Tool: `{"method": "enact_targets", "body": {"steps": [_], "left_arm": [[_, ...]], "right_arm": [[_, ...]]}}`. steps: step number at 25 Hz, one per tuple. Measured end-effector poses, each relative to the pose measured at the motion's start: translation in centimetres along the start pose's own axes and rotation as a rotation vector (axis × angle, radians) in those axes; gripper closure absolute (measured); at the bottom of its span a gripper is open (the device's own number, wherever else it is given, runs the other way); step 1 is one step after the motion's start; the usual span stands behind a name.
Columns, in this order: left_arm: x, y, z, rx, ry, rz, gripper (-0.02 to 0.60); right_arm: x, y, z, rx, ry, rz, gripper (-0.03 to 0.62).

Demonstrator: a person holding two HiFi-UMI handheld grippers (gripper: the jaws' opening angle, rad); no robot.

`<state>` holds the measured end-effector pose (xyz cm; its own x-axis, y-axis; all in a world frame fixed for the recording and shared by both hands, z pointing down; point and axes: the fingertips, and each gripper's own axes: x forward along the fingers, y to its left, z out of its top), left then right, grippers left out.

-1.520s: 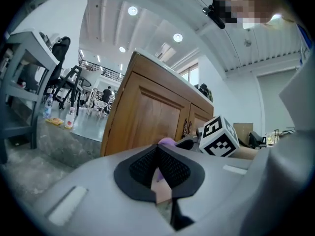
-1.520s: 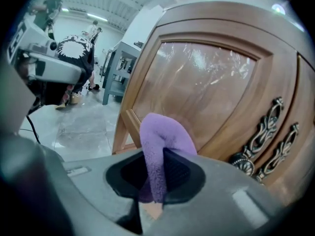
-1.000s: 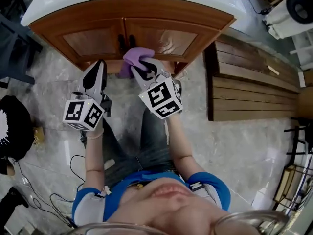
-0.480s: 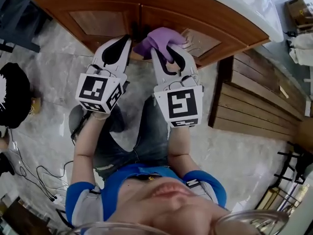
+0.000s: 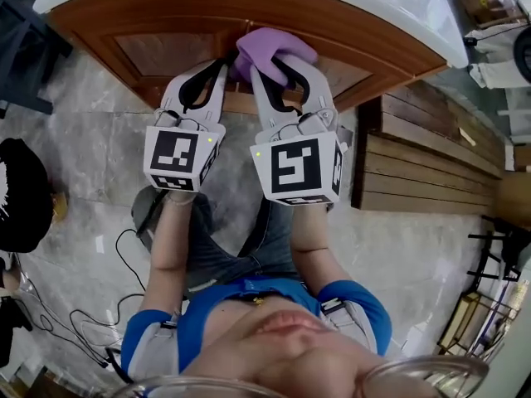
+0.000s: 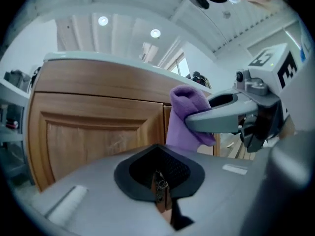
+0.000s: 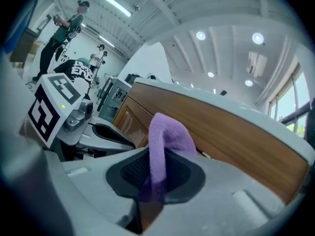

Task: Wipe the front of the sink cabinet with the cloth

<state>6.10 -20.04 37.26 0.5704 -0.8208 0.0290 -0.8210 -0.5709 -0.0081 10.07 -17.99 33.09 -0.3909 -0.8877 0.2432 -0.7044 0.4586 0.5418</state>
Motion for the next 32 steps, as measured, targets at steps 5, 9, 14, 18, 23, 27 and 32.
{"method": "enact_targets", "body": {"steps": [5, 9, 14, 18, 23, 27, 32], "left_arm": [[-0.6, 1.7, 0.8, -0.094, -0.027, 0.016, 0.581], [-1.2, 0.9, 2.2, -0.029, -0.066, 0.004, 0.581], [-1.3, 0.2, 1.1, -0.006, -0.030, -0.015, 0.581], [-0.5, -1.2, 1.4, -0.055, -0.045, -0.071, 0.581], [0.4, -3.5, 2.2, -0.046, -0.067, -0.137, 0.581], [1.0, -4.5, 1.6, -0.030, -0.056, -0.174, 0.581], [2.6, -5.4, 0.6, -0.021, -0.028, -0.184, 0.581]], "right_arm": [[1.8, -0.2, 0.4, -0.028, -0.026, -0.060, 0.531], [1.6, -0.3, 0.3, -0.007, -0.064, -0.081, 0.531], [0.8, -0.7, 0.1, 0.028, -0.089, -0.063, 0.531], [0.5, -1.1, -0.2, 0.050, -0.108, -0.046, 0.531], [-0.1, -2.3, -0.8, 0.047, -0.099, -0.070, 0.531], [-1.1, -3.6, -1.7, 0.062, -0.092, -0.101, 0.531], [-2.1, -5.1, -3.2, 0.073, -0.063, -0.125, 0.531]]}}
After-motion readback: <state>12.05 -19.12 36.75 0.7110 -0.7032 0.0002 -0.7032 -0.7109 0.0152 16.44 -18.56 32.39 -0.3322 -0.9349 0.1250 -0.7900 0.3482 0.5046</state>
